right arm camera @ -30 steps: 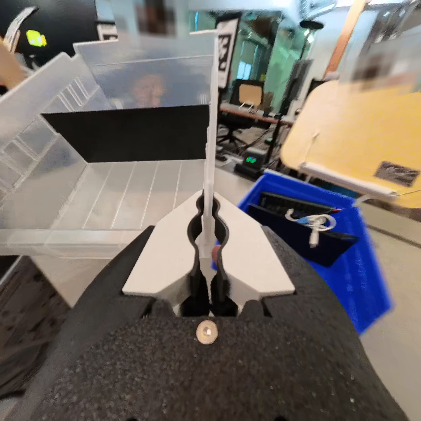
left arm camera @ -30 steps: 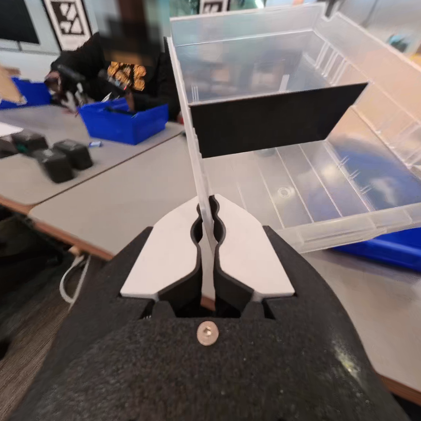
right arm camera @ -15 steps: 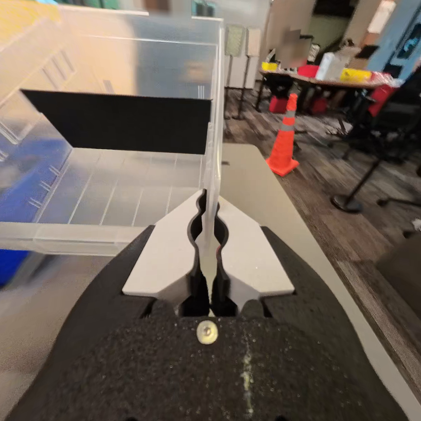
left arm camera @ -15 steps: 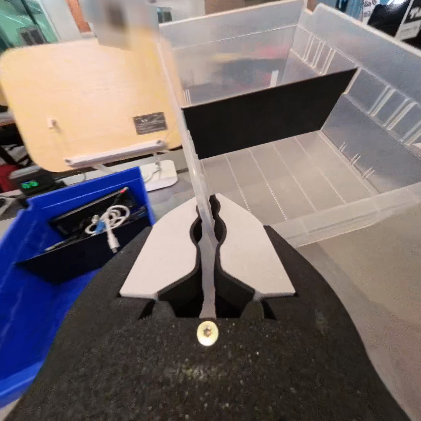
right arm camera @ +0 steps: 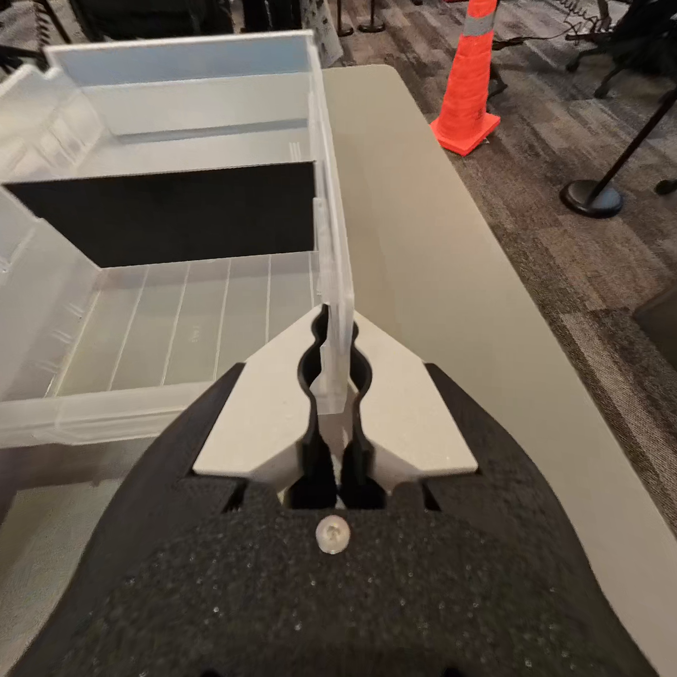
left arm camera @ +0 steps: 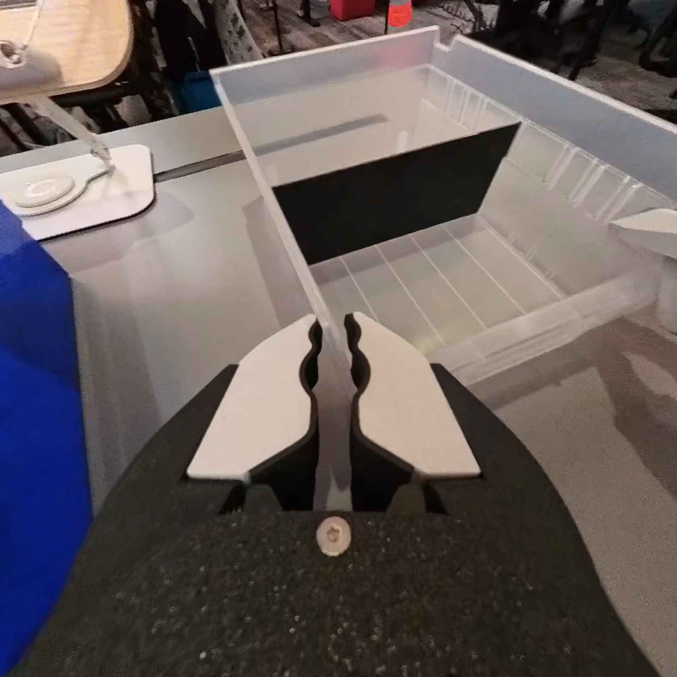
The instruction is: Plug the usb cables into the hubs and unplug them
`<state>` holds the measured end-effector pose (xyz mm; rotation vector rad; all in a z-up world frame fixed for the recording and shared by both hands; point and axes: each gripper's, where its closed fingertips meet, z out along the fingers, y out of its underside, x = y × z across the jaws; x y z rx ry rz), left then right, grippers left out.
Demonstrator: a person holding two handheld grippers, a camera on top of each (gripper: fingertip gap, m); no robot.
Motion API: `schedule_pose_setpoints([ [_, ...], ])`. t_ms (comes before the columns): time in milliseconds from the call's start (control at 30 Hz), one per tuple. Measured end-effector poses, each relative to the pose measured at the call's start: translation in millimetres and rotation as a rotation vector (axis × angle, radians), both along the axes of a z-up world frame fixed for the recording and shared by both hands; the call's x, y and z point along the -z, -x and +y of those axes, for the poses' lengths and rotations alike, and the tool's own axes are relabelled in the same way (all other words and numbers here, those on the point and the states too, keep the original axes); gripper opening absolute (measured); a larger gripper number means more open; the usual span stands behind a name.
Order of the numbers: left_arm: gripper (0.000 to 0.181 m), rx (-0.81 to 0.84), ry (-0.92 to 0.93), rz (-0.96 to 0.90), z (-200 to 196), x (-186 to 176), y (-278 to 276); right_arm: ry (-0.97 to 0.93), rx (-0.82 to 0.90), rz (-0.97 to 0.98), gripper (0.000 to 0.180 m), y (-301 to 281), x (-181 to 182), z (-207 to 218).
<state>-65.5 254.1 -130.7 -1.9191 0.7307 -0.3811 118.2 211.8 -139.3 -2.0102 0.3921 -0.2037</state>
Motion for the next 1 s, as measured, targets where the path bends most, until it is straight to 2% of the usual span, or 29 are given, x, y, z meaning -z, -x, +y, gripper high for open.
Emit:
schedule_pose_setpoints([
  [100, 0.020, 0.151, 0.101, -0.048, -19, -11, 1, 0.072, 0.044, 0.054, 0.018, -5, 1, -12],
  [133, 0.031, 0.189, 0.122, -0.068, -26, -20, 5, 0.084, 0.055, 0.063, 0.033, -3, -4, -20],
  [167, 0.036, 0.226, 0.122, -0.085, -33, -32, 13, 0.078, 0.075, 0.048, 0.039, 0, -14, -32],
  [233, 0.043, 0.318, 0.094, -0.120, -50, -60, 34, 0.027, 0.131, -0.032, 0.039, 15, -47, -59],
  [333, 0.047, 0.342, 0.060, -0.187, -60, -98, 99, -0.067, 0.061, -0.138, 0.036, 77, -95, -67],
  [433, 0.052, 0.125, -0.091, -0.104, -28, -114, 200, -0.140, -0.205, -0.079, 0.039, 176, -111, -32],
  [533, 0.059, -0.169, -0.197, 0.044, 1, -103, 306, -0.146, -0.522, 0.034, 0.054, 291, -87, 3],
  [600, 0.065, -0.297, -0.145, 0.089, 11, -77, 351, -0.114, -0.587, 0.009, 0.062, 331, -63, 16],
  [700, 0.068, -0.375, -0.042, 0.054, 22, -44, 371, -0.110, -0.530, -0.025, 0.061, 347, -44, 38],
  [733, 0.066, -0.361, 0.013, 0.010, 24, -33, 366, -0.089, -0.508, -0.013, 0.060, 349, -37, 45],
  [800, 0.054, -0.336, 0.103, -0.050, 28, -13, 355, -0.029, -0.494, -0.006, 0.046, 355, -21, 58],
  [833, 0.039, -0.351, 0.112, -0.052, 32, -6, 354, 0.005, -0.477, -0.032, 0.027, 354, -12, 62],
  [867, 0.009, -0.370, 0.095, -0.048, 35, -3, 355, 0.025, -0.415, -0.073, 0.005, 346, -7, 65],
  [1000, 0.004, -0.390, 0.037, -0.022, 40, -8, 360, 0.010, -0.373, -0.079, 0.003, 351, -9, 63],
])
